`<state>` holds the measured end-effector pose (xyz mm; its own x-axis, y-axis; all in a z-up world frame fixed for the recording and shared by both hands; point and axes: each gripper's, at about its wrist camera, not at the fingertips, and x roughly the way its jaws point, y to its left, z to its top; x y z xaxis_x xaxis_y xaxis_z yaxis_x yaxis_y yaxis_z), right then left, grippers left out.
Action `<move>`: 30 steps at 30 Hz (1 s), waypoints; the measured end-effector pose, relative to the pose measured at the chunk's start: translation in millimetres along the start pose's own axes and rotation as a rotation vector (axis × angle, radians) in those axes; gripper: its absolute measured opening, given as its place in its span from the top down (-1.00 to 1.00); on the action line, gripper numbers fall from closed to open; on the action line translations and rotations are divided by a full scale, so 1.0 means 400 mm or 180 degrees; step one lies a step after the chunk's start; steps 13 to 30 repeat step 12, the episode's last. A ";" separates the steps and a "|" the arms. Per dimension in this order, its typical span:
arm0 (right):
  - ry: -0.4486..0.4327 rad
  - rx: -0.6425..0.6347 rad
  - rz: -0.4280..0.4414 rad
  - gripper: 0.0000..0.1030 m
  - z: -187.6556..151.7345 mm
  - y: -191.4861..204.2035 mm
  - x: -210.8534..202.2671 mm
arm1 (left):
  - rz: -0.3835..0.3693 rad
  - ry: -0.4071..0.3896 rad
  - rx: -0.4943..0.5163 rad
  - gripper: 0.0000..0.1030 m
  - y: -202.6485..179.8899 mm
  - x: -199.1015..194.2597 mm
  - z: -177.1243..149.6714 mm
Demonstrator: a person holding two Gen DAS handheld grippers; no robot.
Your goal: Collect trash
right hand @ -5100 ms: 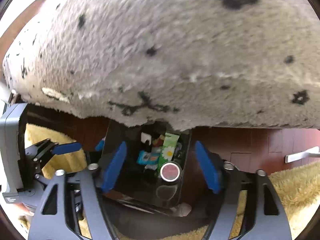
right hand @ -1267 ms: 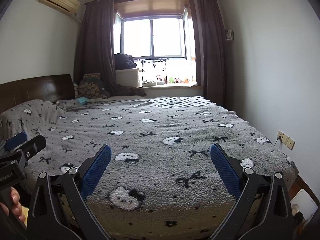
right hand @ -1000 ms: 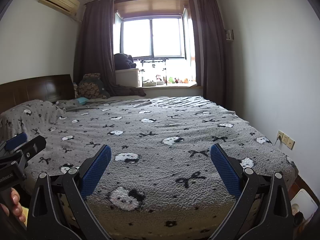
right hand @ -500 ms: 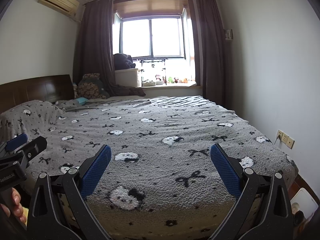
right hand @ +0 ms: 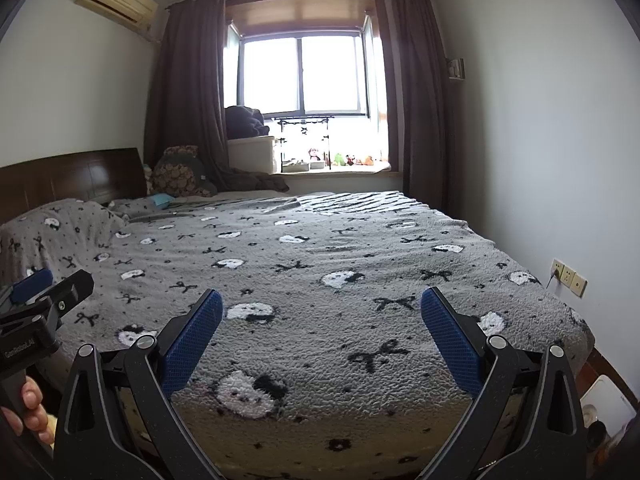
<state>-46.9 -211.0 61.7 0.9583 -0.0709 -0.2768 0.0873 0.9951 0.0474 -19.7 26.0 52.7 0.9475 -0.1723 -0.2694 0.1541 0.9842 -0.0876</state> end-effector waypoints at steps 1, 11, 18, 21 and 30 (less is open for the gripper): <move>0.0000 0.0002 -0.0002 -0.93 0.000 0.000 -0.001 | -0.0002 -0.0003 -0.0003 -0.84 0.000 0.000 0.001; 0.0005 0.0002 -0.0001 -0.93 -0.001 0.001 -0.003 | 0.0088 0.0051 0.0043 -0.84 -0.002 0.006 0.003; 0.0006 0.0002 0.0000 -0.93 -0.001 0.002 -0.003 | 0.0082 0.0055 0.0038 -0.84 -0.002 0.006 0.004; 0.0006 0.0002 0.0000 -0.93 -0.001 0.002 -0.003 | 0.0082 0.0055 0.0038 -0.84 -0.002 0.006 0.004; 0.0006 0.0002 0.0000 -0.93 -0.001 0.002 -0.003 | 0.0082 0.0055 0.0038 -0.84 -0.002 0.006 0.004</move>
